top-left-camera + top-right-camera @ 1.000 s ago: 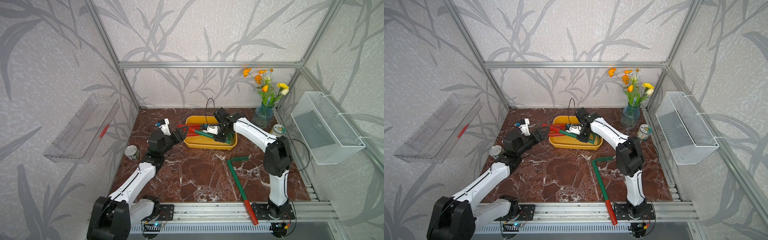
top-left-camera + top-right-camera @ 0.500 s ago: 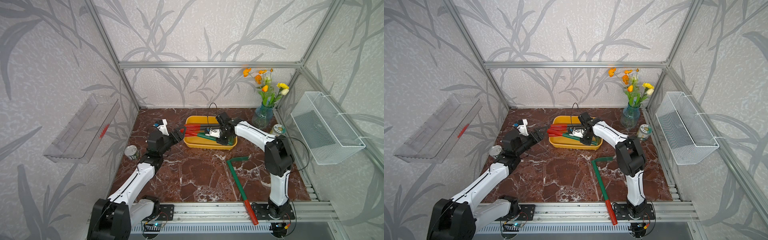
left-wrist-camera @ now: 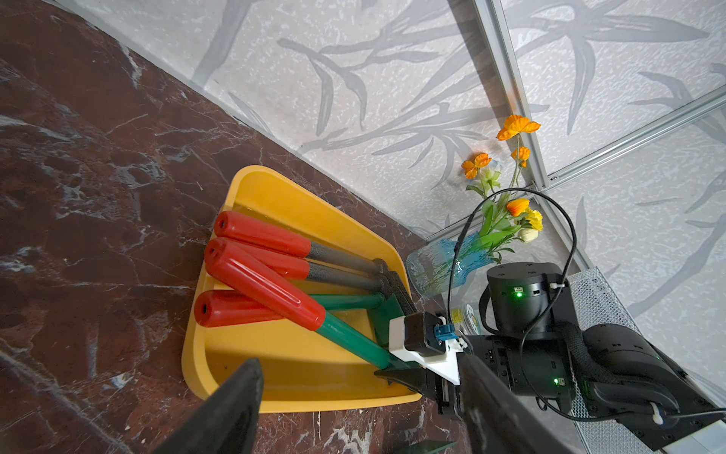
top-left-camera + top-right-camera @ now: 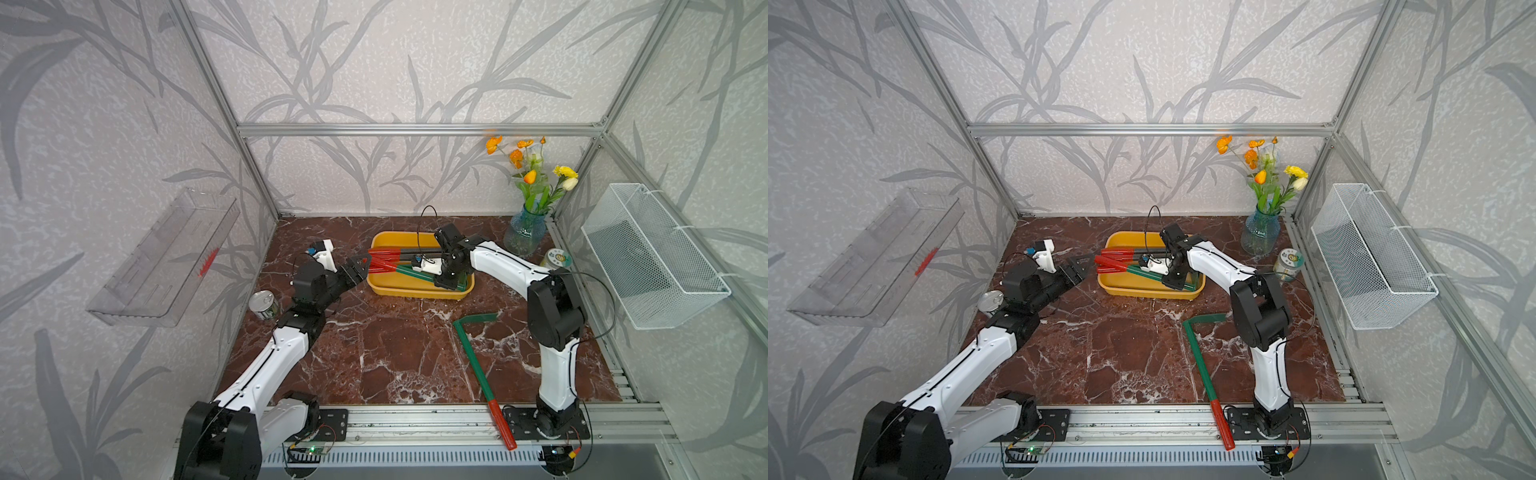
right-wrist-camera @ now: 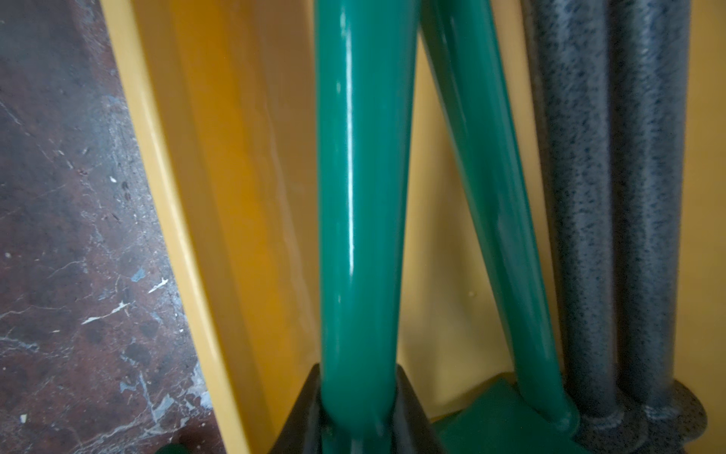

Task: Put the small hoe into the storage box
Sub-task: Place the hoe in the storage box.

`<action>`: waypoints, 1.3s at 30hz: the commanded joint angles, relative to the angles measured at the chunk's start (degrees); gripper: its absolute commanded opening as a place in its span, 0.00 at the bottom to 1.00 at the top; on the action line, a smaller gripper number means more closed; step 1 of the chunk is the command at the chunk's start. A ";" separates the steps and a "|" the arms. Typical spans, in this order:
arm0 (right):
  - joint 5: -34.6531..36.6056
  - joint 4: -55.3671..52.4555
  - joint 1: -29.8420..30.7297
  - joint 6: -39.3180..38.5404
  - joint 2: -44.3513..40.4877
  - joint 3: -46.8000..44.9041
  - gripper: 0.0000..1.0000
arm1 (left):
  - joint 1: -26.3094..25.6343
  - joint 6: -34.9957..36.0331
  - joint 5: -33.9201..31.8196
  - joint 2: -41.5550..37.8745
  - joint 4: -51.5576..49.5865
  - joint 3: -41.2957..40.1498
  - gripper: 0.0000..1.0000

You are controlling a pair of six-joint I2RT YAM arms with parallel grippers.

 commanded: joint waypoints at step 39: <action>-24.04 9.10 2.06 12.33 11.83 25.39 0.40 | 1.06 2.27 -2.95 -1.20 -2.22 -1.61 0.77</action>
